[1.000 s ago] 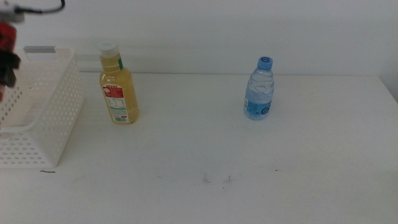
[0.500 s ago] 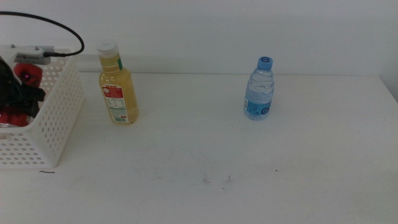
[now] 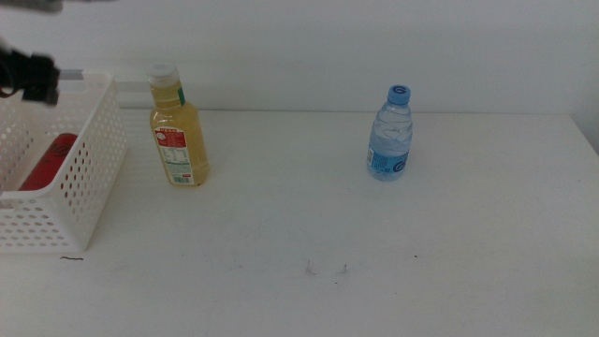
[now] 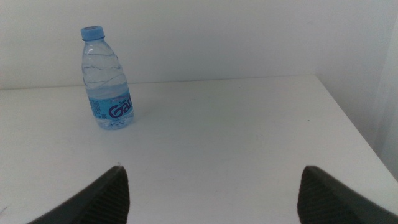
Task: Use arms to grab the bottles and put them into the dustbin to the left of the table.
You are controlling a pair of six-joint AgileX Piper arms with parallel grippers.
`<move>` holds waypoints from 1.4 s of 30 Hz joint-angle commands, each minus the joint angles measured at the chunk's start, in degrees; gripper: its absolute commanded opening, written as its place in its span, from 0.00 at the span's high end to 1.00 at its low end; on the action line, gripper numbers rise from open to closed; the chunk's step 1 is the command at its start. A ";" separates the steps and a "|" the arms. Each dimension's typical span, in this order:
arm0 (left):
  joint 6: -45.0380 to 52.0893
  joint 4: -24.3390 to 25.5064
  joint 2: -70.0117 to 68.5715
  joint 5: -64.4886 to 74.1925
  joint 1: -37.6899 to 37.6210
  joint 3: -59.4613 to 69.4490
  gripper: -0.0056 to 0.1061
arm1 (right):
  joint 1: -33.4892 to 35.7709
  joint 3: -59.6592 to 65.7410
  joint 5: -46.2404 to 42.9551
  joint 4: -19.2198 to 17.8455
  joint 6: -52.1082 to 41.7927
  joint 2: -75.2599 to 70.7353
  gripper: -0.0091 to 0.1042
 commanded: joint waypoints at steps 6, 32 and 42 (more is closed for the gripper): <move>-17.99 8.25 -24.85 -31.73 -13.62 28.73 0.13 | -0.32 0.18 -0.51 -0.68 -0.35 -0.28 0.11; -16.58 0.37 7.37 -111.23 -20.06 62.60 0.13 | -0.32 0.18 -0.51 -0.68 -0.35 -0.28 0.11; -15.18 1.31 15.86 -107.56 -18.95 50.01 0.13 | -0.32 0.18 -0.51 -0.68 -0.35 -0.28 0.11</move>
